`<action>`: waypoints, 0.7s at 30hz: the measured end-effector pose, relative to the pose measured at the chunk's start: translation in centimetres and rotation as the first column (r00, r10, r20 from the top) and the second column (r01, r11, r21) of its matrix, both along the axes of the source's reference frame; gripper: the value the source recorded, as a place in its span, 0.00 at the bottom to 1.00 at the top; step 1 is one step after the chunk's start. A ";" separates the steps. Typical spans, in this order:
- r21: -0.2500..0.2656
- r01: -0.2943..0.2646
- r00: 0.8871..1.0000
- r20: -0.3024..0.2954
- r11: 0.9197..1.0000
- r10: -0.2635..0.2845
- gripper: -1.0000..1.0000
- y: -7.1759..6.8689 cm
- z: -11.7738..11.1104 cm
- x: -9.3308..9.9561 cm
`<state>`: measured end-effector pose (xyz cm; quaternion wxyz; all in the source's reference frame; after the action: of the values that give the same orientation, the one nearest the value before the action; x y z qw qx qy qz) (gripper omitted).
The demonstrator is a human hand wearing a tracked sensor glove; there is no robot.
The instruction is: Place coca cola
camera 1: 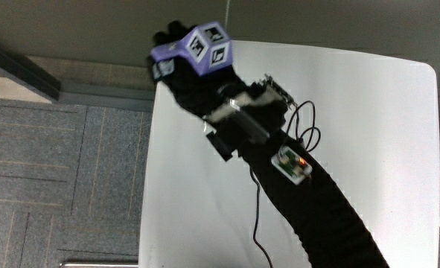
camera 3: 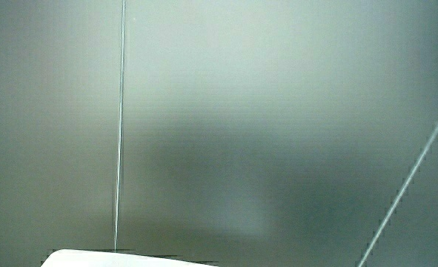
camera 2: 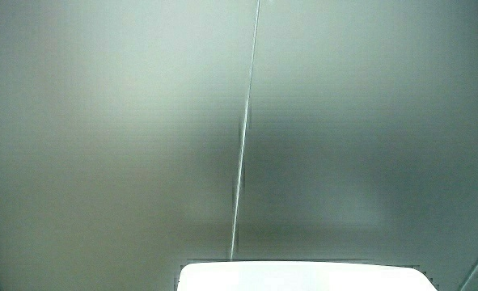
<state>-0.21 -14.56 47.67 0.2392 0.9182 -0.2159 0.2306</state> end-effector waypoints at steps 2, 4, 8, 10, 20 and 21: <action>-0.032 -0.012 1.000 -0.003 0.999 0.012 0.50 0.0 0.4 0.5; -0.022 -0.030 0.999 -0.012 0.999 0.030 0.50 0.2 1.6 1.0; -0.010 -0.048 0.999 0.011 0.999 0.048 0.50 0.2 0.9 1.4; -0.020 -0.046 0.999 0.028 0.999 0.047 0.50 0.0 0.6 1.5; -0.033 -0.081 0.996 0.041 0.996 0.082 0.41 -0.2 1.3 2.5; -0.037 -0.080 0.996 0.043 0.996 0.081 0.39 -0.3 1.5 2.6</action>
<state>2.37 -14.83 49.20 0.2408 0.9165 -0.1798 0.2641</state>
